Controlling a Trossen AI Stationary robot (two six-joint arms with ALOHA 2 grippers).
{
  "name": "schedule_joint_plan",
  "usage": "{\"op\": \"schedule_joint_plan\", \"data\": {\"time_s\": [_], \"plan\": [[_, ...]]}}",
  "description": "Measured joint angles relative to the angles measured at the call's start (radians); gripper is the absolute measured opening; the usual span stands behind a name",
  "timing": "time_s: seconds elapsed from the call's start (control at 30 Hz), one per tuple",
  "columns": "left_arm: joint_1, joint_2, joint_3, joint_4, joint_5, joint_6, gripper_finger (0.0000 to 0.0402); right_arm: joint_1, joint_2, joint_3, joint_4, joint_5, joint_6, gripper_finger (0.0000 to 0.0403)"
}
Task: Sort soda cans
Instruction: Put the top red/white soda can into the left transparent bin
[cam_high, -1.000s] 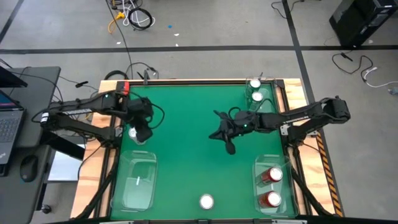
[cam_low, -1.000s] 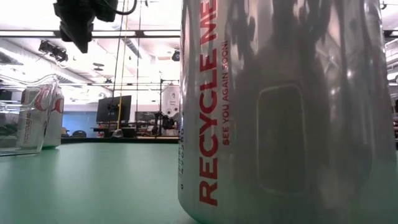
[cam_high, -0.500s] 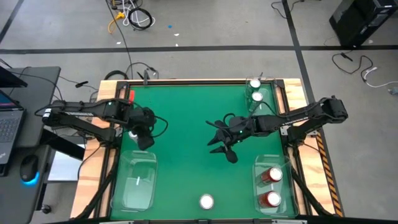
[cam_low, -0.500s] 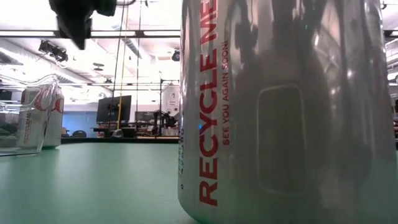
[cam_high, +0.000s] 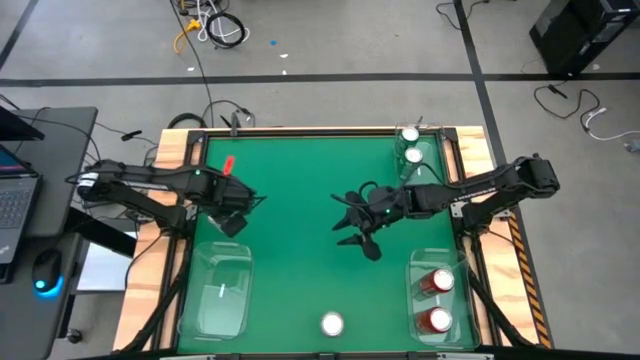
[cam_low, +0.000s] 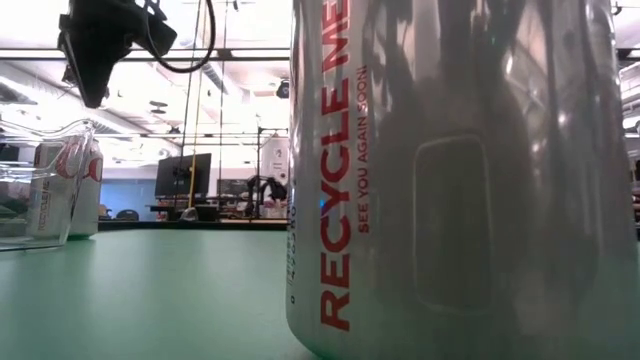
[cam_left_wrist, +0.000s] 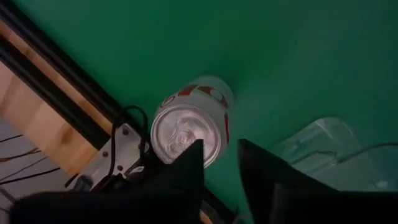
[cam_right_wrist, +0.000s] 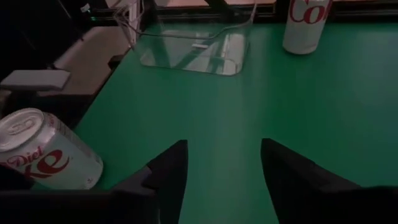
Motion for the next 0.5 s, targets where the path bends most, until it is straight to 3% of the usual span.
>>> {"op": "schedule_joint_plan", "data": {"time_s": [0.27,0.5], "plan": [[0.007,0.009,-0.001,-0.018,0.034,-0.034,0.0217,-0.015,0.000,-0.016,-0.004,-0.001,-0.016,0.0192],[0.007,0.004,-0.014,-0.017,0.019,-0.029,0.0249,-0.021,0.000,-0.031,-0.004,-0.005,-0.026,0.0193]]}}
